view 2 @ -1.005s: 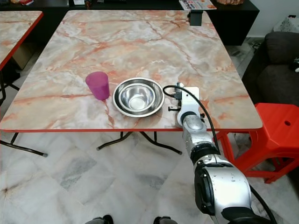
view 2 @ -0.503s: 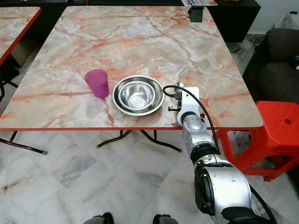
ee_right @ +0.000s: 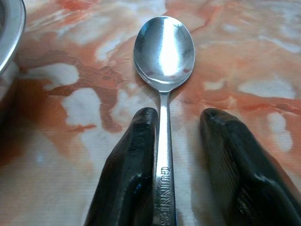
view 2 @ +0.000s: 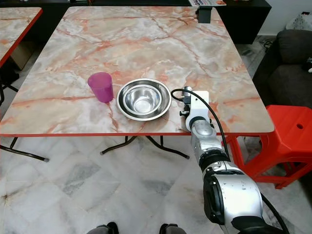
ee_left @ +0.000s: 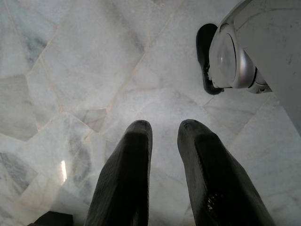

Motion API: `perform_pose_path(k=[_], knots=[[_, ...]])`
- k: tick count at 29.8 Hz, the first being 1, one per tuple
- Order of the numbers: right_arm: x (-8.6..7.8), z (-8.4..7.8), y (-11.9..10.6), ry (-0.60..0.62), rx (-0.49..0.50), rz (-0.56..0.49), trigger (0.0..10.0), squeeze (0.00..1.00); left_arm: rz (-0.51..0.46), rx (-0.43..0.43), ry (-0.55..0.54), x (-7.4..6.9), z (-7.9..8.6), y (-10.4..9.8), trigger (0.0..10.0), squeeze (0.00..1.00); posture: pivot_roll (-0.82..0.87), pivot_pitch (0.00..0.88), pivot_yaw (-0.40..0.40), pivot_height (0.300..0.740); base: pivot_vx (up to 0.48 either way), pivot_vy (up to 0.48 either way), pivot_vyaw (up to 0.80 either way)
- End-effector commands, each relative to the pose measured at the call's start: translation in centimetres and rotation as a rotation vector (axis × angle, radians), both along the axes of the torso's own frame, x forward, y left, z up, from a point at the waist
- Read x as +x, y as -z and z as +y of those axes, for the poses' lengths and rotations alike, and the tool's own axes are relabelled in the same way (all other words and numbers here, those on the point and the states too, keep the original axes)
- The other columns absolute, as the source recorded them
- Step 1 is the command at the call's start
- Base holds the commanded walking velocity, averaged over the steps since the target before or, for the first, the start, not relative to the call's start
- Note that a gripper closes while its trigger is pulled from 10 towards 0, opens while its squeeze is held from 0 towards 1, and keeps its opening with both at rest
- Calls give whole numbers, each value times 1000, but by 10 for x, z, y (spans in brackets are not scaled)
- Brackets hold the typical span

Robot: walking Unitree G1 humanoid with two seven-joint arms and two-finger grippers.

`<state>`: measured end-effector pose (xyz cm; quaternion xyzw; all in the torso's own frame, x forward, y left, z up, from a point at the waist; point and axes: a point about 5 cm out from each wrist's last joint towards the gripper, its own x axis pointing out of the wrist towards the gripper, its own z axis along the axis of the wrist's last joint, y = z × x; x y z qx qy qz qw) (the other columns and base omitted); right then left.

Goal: Setting the table

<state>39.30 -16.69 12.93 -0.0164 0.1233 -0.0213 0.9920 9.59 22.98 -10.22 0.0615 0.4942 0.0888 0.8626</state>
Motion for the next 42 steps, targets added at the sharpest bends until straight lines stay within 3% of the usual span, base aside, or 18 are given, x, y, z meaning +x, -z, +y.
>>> perform_pose_path(k=[1, 11, 12, 13, 14, 15, 16, 25, 32, 35, 42], knots=[[0, 1, 0, 2, -4, 7, 10000, 0, 35, 6, -16, -14, 2, 3, 10000, 0, 90, 216, -39, 740, 0, 0, 0], [3, 7, -8, -20, 45, -50, 10000, 0, 27, 4, -16, -7, 1, 2, 10000, 0, 89, 199, -40, 740, 0, 0, 0], [3, 7, -8, -16, 42, -50, 10000, 953, 26, 4, -15, -7, 1, 2, 10000, 0, 88, 197, -41, 740, 0, 0, 0], [3, 6, -8, -7, 33, -47, 10000, 1000, 25, 2, -15, -6, 0, 2, 10000, 0, 87, 196, -41, 740, 0, 0, 0], [3, 6, -8, -3, 28, -45, 10000, 1000, 25, 1, -15, -5, 0, 2, 10000, 0, 88, 196, -41, 740, 0, 0, 0], [3, 5, -8, 2, 24, -43, 10000, 914, 25, 0, -14, -5, 0, 2, 10000, 0, 88, 196, -41, 740, 0, 0, 0], [3, 4, -7, 2, 25, -41, 10000, 0, 25, -2, -14, -5, -1, 2, 10000, 0, 87, 195, -40, 740, 0, 0, 0], [3, 3, -7, 17, 38, -52, 10000, 0, 29, -3, -13, -6, -1, 2, 10000, 0, 90, 190, -39, 740, 0, 0, 0], [7, 0, -28, 42, 104, -199, 10000, 0, 23, -2, -15, -4, 0, 2, 10000, 0, 90, 182, -39, 740, 0, 0, 0], [9, -7, -50, 61, 109, -356, 10000, 0, 7, -6, -5, 8, -3, 0, 10000, 0, 72, 154, -31, 740, 0, 0, 0], [4, -13, -59, 58, 98, -466, 10000, 0, -17, -14, 2, 22, -7, -2, 10000, 0, 62, 121, -30, 740, 0, 0, 0]])
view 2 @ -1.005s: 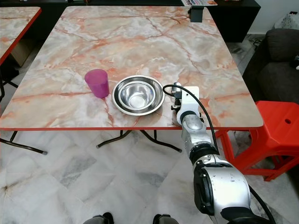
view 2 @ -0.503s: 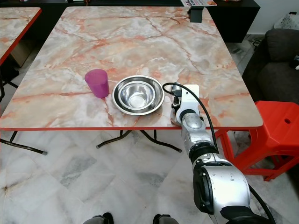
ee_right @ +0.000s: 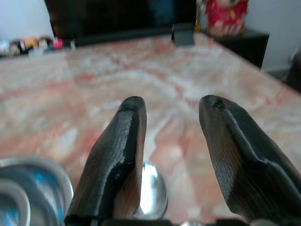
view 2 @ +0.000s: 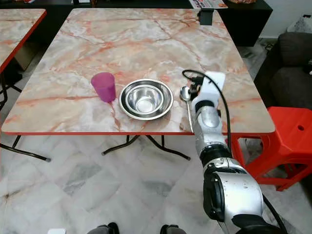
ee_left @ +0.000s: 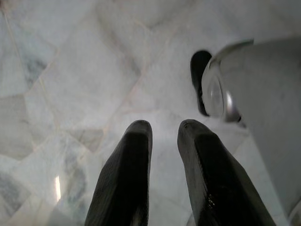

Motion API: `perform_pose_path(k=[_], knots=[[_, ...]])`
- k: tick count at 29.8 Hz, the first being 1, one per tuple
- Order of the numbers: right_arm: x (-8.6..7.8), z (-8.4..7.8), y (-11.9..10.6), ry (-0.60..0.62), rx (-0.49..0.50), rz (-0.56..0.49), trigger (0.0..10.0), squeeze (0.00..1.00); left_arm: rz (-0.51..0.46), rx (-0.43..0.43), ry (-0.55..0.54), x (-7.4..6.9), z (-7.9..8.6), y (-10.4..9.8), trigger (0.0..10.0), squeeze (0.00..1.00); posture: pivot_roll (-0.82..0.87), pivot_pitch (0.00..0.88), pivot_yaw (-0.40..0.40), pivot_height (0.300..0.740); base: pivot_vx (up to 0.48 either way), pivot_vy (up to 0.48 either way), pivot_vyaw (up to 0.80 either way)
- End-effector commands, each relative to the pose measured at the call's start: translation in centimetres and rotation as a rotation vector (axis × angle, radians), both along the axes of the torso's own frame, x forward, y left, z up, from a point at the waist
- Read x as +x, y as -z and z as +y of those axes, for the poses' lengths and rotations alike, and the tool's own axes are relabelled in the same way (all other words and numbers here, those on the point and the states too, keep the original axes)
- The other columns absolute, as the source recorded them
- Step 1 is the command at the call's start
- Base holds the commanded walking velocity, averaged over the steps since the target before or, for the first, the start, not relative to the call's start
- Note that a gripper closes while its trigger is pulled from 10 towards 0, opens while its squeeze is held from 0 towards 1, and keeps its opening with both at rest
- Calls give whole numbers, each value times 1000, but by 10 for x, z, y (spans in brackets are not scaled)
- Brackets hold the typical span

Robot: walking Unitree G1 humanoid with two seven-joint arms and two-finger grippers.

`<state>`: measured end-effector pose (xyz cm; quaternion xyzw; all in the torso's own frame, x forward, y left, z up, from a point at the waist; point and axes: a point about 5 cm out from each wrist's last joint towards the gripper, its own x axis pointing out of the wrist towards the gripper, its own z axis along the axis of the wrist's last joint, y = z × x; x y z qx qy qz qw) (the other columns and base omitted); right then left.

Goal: Setting the table

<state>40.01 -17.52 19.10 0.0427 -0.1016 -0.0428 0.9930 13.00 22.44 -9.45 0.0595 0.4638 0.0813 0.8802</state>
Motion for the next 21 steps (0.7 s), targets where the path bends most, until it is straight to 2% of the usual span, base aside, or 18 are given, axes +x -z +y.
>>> perform_pose_path(k=[1, 3, 10, 11, 13, 15, 17, 19, 21], knots=[[-4, -5, 3, 8, -15, -24, 10000, 0, 49, -8, -15, -10, -2, 5, 10000, 0, 57, 112, -28, 740, 0, 0, 0], [-10, -11, 5, 33, -37, -71, 10000, 0, 40, -10, -13, -5, -3, 4, 10000, 0, 50, 102, -28, 740, 0, 0, 0], [-30, -28, 20, 102, -67, -94, 10000, 0, 19, -15, -9, 11, -6, 0, 10000, 0, 25, 51, -25, 740, 0, 0, 0], [-39, -30, 27, 105, -86, -98, 10000, 0, 15, -16, -9, 13, -7, -1, 10000, 0, 20, 42, -23, 740, 0, 0, 0], [-43, -31, 29, 105, -94, -99, 10000, 0, 14, -17, -9, 14, -8, -1, 10000, 0, 18, 39, -23, 740, 0, 0, 0], [-53, -30, 38, 106, -115, -91, 10000, 0, 15, -19, -8, 16, -8, -1, 10000, 0, 6, 23, -22, 740, 0, 0, 0], [-73, -26, 51, 103, -135, -76, 10000, 0, 19, -21, -8, 16, -8, -1, 10000, 0, -5, 13, -21, 740, 0, 0, 0], [-78, -25, 56, 103, -133, -62, 10000, 0, 20, -21, -8, 16, -8, -1, 10000, 0, -8, 10, -21, 740, 0, 0, 0], [-91, -21, 72, 95, -134, -2, 10000, 0, 24, -23, -6, 17, -9, -1, 10000, 0, -16, 1, -17, 740, 0, 0, 0]])
